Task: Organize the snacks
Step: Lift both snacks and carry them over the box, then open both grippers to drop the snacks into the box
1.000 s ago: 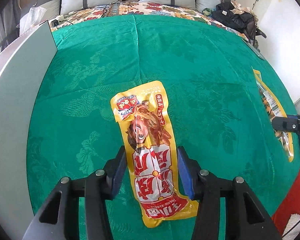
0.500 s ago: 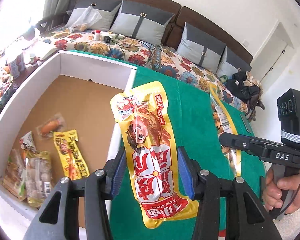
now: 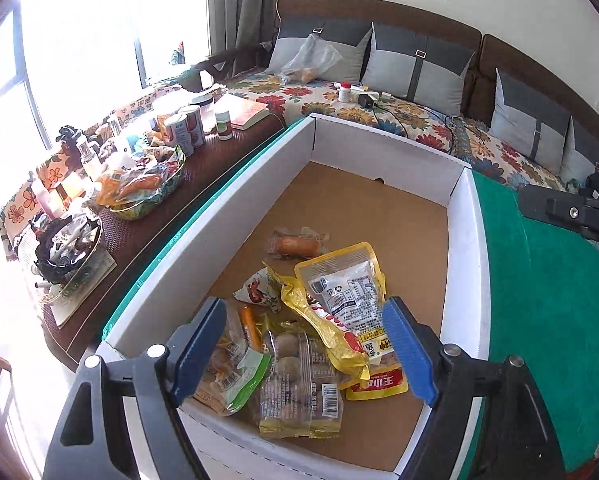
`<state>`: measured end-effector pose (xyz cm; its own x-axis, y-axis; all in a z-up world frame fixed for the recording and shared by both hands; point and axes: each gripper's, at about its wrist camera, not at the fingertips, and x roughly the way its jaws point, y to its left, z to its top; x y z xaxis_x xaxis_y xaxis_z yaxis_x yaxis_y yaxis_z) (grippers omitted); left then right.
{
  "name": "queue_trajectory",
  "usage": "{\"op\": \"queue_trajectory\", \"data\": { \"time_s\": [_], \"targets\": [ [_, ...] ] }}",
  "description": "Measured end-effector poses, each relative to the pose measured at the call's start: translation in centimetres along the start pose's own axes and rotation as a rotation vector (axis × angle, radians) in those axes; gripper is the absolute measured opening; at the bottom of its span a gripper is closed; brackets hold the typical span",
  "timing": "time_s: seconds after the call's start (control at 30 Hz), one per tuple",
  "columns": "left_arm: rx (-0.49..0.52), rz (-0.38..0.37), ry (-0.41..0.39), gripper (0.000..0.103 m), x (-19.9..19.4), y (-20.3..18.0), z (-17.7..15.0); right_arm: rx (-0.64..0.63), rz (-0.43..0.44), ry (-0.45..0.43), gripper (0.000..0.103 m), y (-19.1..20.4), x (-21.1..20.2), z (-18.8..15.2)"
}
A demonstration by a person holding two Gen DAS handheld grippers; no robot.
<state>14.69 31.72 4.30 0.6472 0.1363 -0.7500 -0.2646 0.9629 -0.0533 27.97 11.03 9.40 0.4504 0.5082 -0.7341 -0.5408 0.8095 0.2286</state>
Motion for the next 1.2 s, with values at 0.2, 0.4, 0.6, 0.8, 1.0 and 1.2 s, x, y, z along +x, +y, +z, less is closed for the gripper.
{"op": "queue_trajectory", "data": {
  "time_s": [0.2,0.4,0.6,0.8,1.0,1.2],
  "targets": [
    [-0.083,0.057,-0.167,0.103,-5.2,-0.4,0.3,-0.115,-0.105,-0.078,0.087,0.4,-2.8,-0.6],
    [-0.1,0.158,-0.212,0.103,-7.1,0.5,0.4,-0.147,-0.102,-0.062,0.087,1.6,-3.8,-1.8],
    [-0.125,0.169,-0.173,0.103,-7.3,1.1,-0.7,-0.149,-0.107,-0.014,0.087,2.7,-3.5,-3.0],
    [-0.114,0.206,-0.132,0.103,-6.8,1.6,-1.1,-0.168,-0.117,-0.01,0.087,4.1,-3.2,-3.3],
    [-0.123,0.249,-0.114,0.103,-6.5,2.5,-1.4,-0.202,-0.126,-0.005,0.087,5.5,-2.7,-3.5],
    [-0.123,0.269,-0.076,0.103,-5.7,3.0,-1.9,-0.211,-0.136,0.008,0.087,6.3,-2.1,-3.6]
  ]
}}
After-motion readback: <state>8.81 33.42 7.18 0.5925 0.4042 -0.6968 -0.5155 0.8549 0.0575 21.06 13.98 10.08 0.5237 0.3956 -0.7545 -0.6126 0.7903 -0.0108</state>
